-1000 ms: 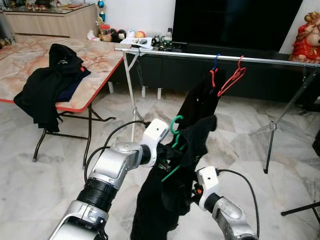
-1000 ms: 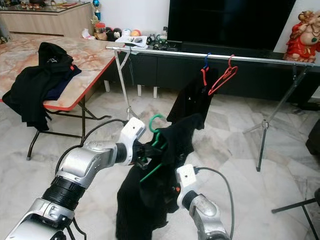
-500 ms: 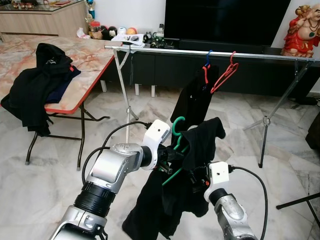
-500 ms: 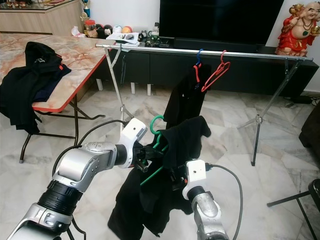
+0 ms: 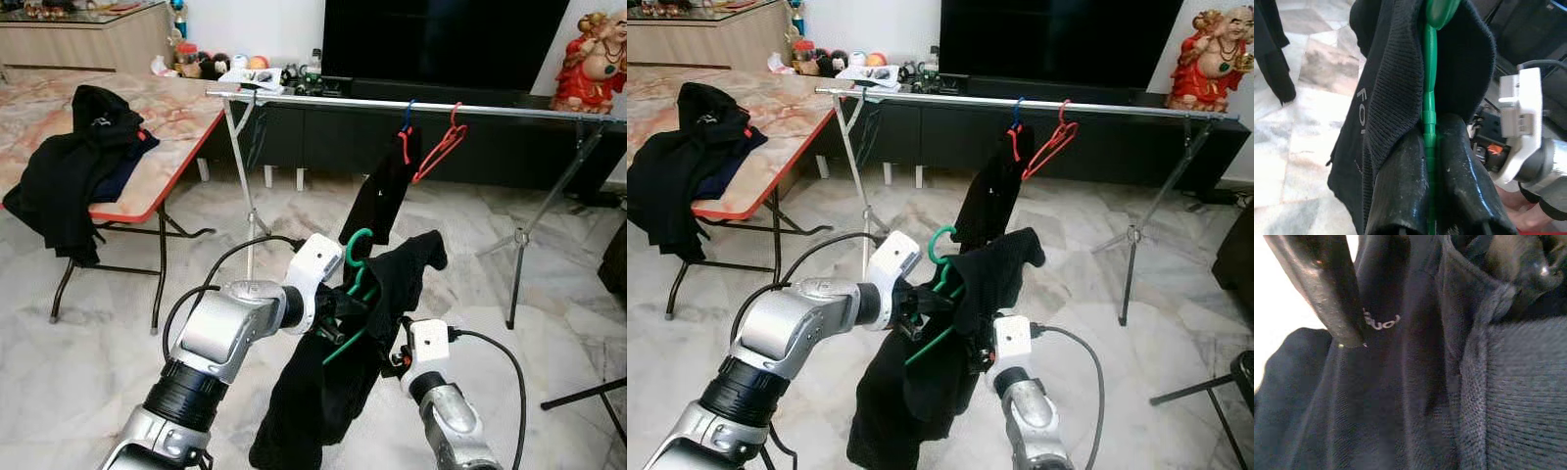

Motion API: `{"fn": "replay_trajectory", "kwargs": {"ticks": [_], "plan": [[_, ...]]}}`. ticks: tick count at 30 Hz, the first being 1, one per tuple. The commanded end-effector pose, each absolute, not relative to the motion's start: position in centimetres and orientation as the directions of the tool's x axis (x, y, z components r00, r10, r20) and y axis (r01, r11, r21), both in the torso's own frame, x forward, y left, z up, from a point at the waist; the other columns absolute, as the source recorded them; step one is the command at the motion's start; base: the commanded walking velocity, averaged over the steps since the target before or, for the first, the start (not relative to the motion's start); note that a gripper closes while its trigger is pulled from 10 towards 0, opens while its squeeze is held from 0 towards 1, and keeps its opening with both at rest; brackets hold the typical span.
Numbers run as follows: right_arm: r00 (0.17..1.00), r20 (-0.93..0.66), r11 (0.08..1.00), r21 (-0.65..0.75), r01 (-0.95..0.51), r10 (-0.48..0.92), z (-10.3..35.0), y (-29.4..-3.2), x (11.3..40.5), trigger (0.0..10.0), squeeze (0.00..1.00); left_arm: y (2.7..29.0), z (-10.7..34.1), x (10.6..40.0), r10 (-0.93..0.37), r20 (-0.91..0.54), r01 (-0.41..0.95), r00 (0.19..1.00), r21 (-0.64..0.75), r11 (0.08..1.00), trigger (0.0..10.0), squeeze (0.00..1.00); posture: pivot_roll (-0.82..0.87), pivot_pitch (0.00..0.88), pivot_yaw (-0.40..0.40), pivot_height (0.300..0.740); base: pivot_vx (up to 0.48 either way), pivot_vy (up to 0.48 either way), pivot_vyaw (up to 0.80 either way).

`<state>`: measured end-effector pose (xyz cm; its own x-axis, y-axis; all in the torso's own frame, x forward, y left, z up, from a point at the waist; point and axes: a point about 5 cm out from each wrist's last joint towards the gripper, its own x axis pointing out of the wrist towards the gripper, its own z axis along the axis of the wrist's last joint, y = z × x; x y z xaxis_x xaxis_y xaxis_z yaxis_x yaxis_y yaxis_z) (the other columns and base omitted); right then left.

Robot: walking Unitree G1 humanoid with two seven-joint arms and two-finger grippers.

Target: Hang hanger

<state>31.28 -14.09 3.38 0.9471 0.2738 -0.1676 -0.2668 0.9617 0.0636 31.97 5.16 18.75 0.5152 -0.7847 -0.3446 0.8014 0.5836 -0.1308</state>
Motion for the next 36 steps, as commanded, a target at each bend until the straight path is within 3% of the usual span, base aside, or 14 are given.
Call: {"fn": "replay_trajectory", "kwargs": {"ticks": [1, 5, 6, 7, 36], "plan": [[0.947, -0.171, 0.962, 0.075, -0.264, 0.273, 3.5, -14.0, 31.5, 10.0, 0.00, 4.5, 19.9, 31.4, -0.813, -0.309, 0.830, 0.493, -0.113, 0.546, 10.0, 0.00, 0.19, 0.000, -0.015, 0.740, 0.000, 0.000, 0.00], [0.947, -0.168, 0.961, 0.076, -0.266, 0.275, 3.6, -14.0, 31.6, 10.0, 0.00, 4.4, 19.9, 31.3, -0.816, -0.311, 0.834, 0.487, -0.113, 0.540, 10.0, 0.00, 0.19, 0.002, -0.015, 0.740, 0.000, 0.000, 0.00], [0.947, -0.164, 0.961, 0.079, -0.266, 0.275, 3.7, -14.0, 31.7, 4.3, 0.00, 4.2, 19.8, 31.2, -0.818, -0.314, 0.836, 0.482, -0.113, 0.537, 10.0, 0.00, 0.19, 0.003, -0.014, 0.740, 0.000, 0.000, 0.00], [0.948, -0.160, 0.961, 0.084, -0.264, 0.274, 3.8, -14.0, 31.7, 0.0, 0.00, 4.2, 19.7, 31.1, -0.820, -0.316, 0.839, 0.478, -0.112, 0.533, 10.0, 0.00, 0.19, 0.003, -0.014, 0.740, 0.000, 0.000, 0.00], [0.972, -0.148, 0.983, 0.054, -0.174, 0.180, 4.3, -16.1, 32.1, 0.0, 0.00, 4.4, 18.8, 30.5, -0.806, -0.357, 0.843, 0.471, -0.087, 0.531, 10.0, 0.00, 0.18, 0.000, -0.016, 0.740, 0.000, 0.000, 0.00]]}}
